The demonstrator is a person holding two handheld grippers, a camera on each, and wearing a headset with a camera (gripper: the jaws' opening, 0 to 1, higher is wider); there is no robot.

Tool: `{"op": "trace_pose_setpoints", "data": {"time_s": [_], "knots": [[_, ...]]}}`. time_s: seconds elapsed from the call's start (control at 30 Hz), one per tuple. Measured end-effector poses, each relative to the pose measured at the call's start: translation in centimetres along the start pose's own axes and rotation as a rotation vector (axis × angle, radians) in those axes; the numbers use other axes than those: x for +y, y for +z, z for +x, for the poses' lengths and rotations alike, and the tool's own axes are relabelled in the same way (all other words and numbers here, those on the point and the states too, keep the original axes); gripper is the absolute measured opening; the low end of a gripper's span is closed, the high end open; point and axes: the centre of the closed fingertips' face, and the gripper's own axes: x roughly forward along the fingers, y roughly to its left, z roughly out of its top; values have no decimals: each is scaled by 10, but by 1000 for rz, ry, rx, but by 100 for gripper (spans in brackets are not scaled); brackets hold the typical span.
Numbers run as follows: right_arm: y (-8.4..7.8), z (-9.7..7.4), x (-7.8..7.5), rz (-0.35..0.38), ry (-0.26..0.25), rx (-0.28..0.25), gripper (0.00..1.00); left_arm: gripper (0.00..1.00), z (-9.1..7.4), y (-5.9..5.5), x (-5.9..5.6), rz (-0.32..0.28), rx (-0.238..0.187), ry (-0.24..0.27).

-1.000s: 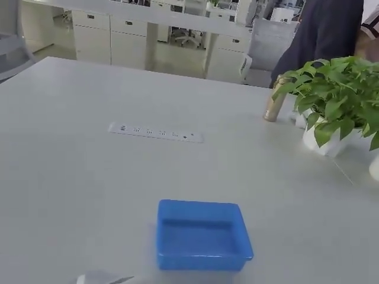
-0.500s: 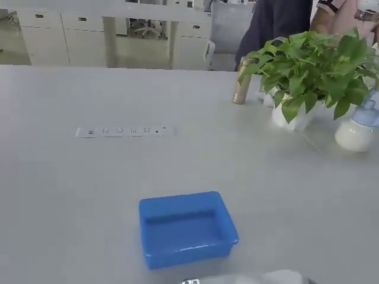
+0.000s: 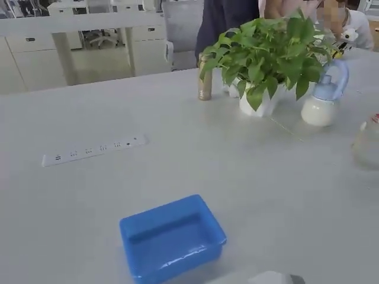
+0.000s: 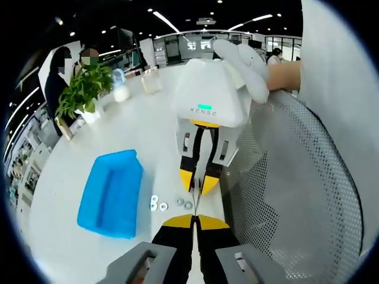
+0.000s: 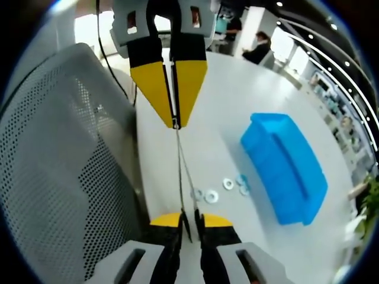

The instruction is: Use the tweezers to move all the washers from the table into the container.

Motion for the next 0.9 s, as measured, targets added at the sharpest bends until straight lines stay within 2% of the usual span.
{"op": "trace_pose_setpoints", "data": {"time_s": [0.2, 0.27, 0.4, 0.6, 0.77, 0.9], "knots": [[-2, 1, -1, 14, 3, -12, 7, 0, 1, 3, 0, -4, -17, 23], [-2, 1, -1, 12, 3, -12, 8, 0, 2, 2, 0, -15, -23, 26], [0, 2, 1, 7, 2, -22, 9, 0, 1, 7, -4, -53, -65, 39], [6, 4, 4, -12, 23, -48, 9, 0, 1, 4, -6, -99, -72, 89], [11, 3, 4, 23, 33, -75, 8, 0, -3, 6, 0, -135, -96, 123], [15, 3, 2, 48, 35, -100, 8, 0, -5, 9, 6, -136, -102, 135]]}}
